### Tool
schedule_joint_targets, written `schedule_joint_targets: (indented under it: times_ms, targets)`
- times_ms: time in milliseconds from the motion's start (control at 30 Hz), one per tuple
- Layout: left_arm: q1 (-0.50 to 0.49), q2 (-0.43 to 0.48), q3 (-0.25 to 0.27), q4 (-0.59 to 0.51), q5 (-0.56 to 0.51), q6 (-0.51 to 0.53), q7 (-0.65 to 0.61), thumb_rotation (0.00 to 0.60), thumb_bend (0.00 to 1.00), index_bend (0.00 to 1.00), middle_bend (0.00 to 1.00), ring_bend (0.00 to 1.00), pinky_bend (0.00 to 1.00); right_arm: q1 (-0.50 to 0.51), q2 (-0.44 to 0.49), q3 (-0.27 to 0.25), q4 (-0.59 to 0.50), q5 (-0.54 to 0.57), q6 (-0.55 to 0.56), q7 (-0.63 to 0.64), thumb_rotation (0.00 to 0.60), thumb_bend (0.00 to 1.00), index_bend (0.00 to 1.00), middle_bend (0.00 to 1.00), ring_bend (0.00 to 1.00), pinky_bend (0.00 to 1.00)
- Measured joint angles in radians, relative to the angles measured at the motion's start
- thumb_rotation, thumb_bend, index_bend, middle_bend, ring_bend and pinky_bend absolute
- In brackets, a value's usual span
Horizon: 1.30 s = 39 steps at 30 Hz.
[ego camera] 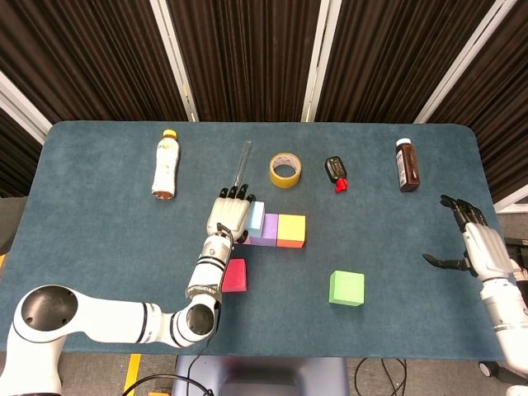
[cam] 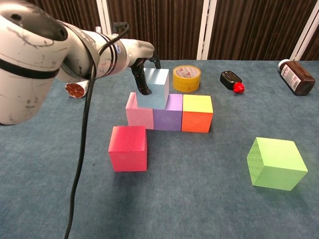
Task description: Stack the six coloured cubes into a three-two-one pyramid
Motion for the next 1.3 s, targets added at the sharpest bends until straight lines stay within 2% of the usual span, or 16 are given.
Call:
schedule_joint_targets:
  times_ms: [400,1300]
  targets:
    - [-0.001,-0.011,-0.009,0.006,-0.004,0.008,0.014,0.600,0.34,0.27,0.03,0.00,0.10,-0.003,0.000,-0.002,0.007,-0.004,0.001,0.011,0.600,0.24,0.06,0.22,0.09,0.16]
    - [-0.027,-0.059,-0.060,0.017,-0.036,0.113,0.098,0.600,0.34,0.28,0.03,0.00,0.11,-0.005,0.007,-0.006,0.026,-0.023,-0.003,0.042,0.600,0.24,0.06,0.22,0.09,0.16]
